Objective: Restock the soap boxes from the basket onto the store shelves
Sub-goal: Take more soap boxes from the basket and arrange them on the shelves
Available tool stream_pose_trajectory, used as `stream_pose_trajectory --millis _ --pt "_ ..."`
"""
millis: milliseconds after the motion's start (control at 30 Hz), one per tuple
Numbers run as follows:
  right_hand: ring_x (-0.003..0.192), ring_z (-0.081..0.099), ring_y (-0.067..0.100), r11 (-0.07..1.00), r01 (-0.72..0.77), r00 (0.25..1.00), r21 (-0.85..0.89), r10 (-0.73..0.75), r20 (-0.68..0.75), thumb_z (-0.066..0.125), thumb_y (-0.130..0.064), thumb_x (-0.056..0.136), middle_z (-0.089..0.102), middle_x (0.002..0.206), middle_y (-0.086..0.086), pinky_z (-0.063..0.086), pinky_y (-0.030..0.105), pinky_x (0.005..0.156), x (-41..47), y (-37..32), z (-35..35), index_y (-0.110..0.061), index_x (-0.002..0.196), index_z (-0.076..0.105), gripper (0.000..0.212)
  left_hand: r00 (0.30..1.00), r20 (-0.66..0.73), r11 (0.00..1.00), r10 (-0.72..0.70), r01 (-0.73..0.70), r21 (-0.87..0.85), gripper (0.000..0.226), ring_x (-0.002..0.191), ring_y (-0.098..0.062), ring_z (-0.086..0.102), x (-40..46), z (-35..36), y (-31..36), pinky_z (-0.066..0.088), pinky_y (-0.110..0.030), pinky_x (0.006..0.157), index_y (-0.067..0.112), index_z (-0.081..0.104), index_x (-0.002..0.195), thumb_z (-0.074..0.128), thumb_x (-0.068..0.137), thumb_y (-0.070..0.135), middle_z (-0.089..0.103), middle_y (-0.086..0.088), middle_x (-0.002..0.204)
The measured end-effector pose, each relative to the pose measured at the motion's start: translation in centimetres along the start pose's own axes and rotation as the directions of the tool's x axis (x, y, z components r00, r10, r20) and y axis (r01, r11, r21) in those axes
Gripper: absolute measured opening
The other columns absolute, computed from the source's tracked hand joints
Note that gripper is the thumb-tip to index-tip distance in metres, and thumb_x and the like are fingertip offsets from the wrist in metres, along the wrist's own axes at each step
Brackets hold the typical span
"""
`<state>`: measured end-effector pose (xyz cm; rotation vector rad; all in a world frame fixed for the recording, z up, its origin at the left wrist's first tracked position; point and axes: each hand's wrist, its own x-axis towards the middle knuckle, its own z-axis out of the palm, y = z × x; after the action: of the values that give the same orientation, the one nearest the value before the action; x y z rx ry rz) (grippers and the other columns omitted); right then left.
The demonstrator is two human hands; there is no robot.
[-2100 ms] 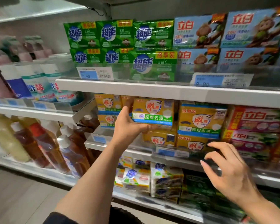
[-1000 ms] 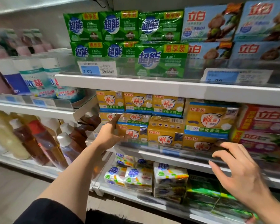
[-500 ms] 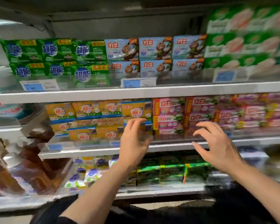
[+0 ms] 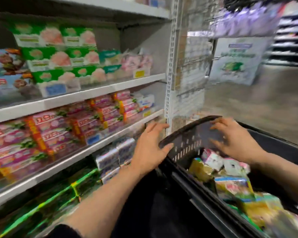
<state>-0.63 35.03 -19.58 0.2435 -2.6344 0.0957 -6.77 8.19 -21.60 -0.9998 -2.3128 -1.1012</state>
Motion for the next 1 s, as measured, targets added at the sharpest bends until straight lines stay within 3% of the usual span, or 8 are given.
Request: stream_pose_trajectory --millis 133,300,367,467,633,800,900,1000 --pt "0.089 0.06 0.037 0.987 -0.145 0.985 -0.069 0.15 0.079 0.083 -0.011 0.064 0.061 0.098 0.015 0.052 0.04 0.077 -7.0 6.1 -0.8 -0.005 0.089 0.063 0.032 0.968 0.236 0.996 0.09 -0.083 -0.04 0.055 0.113 -0.018 0.049 2.2 7.1 3.7 0.035 -0.021 0.1 0.01 0.058 0.122 0.073 0.073 0.028 0.054 -0.007 0.12" --pt "0.089 0.057 0.033 0.963 -0.26 0.937 -0.067 0.269 0.223 0.078 -0.023 0.072 0.056 0.093 0.008 0.041 0.036 0.08 -13.0 9.7 0.8 -0.01 0.092 0.062 0.029 0.838 0.532 0.989 0.122 -0.145 0.001 0.068 0.123 -0.025 0.046 3.3 14.2 6.3 0.038 -0.037 0.102 0.013 0.048 0.135 0.076 0.074 0.024 0.046 -0.007 0.13" --pt "0.1 0.054 0.031 0.921 -0.37 0.857 -0.125 0.39 0.336 0.078 -0.031 0.073 0.054 0.105 0.009 0.037 0.033 0.084 -14.2 10.7 1.1 -0.009 0.107 0.059 0.044 0.775 0.619 0.981 0.124 -0.189 0.04 0.074 0.124 -0.026 0.044 3.8 16.6 6.8 0.039 -0.04 0.101 0.013 0.044 0.137 0.079 0.072 0.022 0.044 -0.007 0.131" --pt "0.11 0.05 0.029 0.819 -0.516 0.654 -0.251 0.565 0.503 0.076 -0.043 0.074 0.05 0.119 0.012 0.038 0.031 0.084 -14.6 12.3 0.6 -0.009 0.121 0.05 0.063 0.708 0.7 0.969 0.088 -0.223 0.104 0.074 0.122 -0.03 0.045 4.3 20.0 7.2 0.042 -0.046 0.096 0.014 0.042 0.136 0.079 0.073 0.023 0.043 -0.007 0.129" --pt "0.12 0.045 0.027 0.764 -0.58 0.482 -0.282 0.602 0.637 0.073 -0.046 0.078 0.049 0.13 0.012 0.038 0.029 0.088 -14.3 14.8 -0.3 -0.01 0.131 0.043 0.071 0.715 0.698 0.969 -0.039 -0.143 0.2 0.082 0.129 -0.032 0.041 6.1 24.9 8.3 0.034 -0.039 0.101 0.01 0.033 0.14 0.078 0.078 0.037 0.04 -0.014 0.138" --pt "0.107 0.057 0.022 0.722 -0.64 0.29 -0.263 0.544 0.787 0.074 -0.056 0.073 0.058 0.121 0.006 0.05 0.033 0.09 -16.3 15.6 0.2 -0.013 0.127 0.049 0.073 0.745 0.617 0.961 -0.255 0.127 0.244 0.064 0.129 -0.037 0.042 5.8 29.4 6.7 0.037 -0.045 0.102 0.01 0.046 0.125 0.063 0.084 0.055 0.049 -0.02 0.134" --pt "0.1 0.066 0.028 0.641 -0.731 0.084 -0.234 0.425 0.901 0.077 -0.056 0.068 0.064 0.114 0.012 0.058 0.039 0.081 -16.9 15.3 0.0 -0.01 0.12 0.055 0.073 0.804 0.536 0.965 -0.258 0.19 0.181 0.056 0.131 -0.037 0.042 4.8 30.7 5.9 0.038 -0.045 0.103 0.014 0.05 0.129 0.063 0.086 0.048 0.053 -0.02 0.134" --pt "0.092 0.069 0.024 0.539 -0.823 0.043 -0.18 0.374 0.927 0.079 -0.049 0.067 0.066 0.108 0.011 0.06 0.036 0.073 -16.5 15.1 -0.5 -0.011 0.119 0.054 0.068 0.82 0.477 0.946 -0.315 0.311 0.09 0.059 0.129 -0.033 0.046 5.0 30.6 5.9 0.041 -0.041 0.1 0.015 0.055 0.129 0.074 0.079 0.038 0.057 -0.015 0.131"
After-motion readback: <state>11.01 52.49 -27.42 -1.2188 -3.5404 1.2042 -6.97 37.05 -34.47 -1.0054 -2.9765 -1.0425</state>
